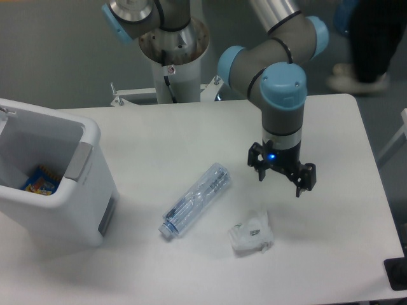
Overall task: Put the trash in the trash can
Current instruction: 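Move the open gripper above the crumpled white tissue, then lower the gripper onto the crumpled white tissue and close it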
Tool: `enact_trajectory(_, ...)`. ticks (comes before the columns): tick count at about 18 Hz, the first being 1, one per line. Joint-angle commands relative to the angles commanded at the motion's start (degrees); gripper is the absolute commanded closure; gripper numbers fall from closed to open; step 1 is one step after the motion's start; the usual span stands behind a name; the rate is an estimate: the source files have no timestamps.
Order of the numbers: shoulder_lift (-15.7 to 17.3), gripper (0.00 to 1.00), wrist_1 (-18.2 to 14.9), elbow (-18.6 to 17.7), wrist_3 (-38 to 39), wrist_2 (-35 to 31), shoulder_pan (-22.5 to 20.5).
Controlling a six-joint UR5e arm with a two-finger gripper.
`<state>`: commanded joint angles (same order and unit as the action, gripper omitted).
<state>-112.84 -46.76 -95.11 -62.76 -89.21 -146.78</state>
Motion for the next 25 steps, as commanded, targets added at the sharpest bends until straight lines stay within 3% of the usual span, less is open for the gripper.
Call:
enact_trajectory(9, -7.8, 0.00, 0.4, 5.3, 3.4, -0.5, 1.9)
enact_trajectory(13, -10.4, 0.01, 0.6, 5.0, 3.3, -0.5, 3.3)
enact_trajectory(14, -10.5, 0.18, 0.5, 4.9, 3.3, -0.5, 3.3)
enact_trajectory(17, -10.5, 0.83, 0.4, 4.8, 3.5, -0.5, 3.3)
enact_trajectory(18, -10.4, 0.98, 0.4, 4.8, 4.3, -0.4, 3.3)
enact_trajectory(25, -9.7, 1.00, 0.3, 6.9, 11.0, 0.3, 4.4)
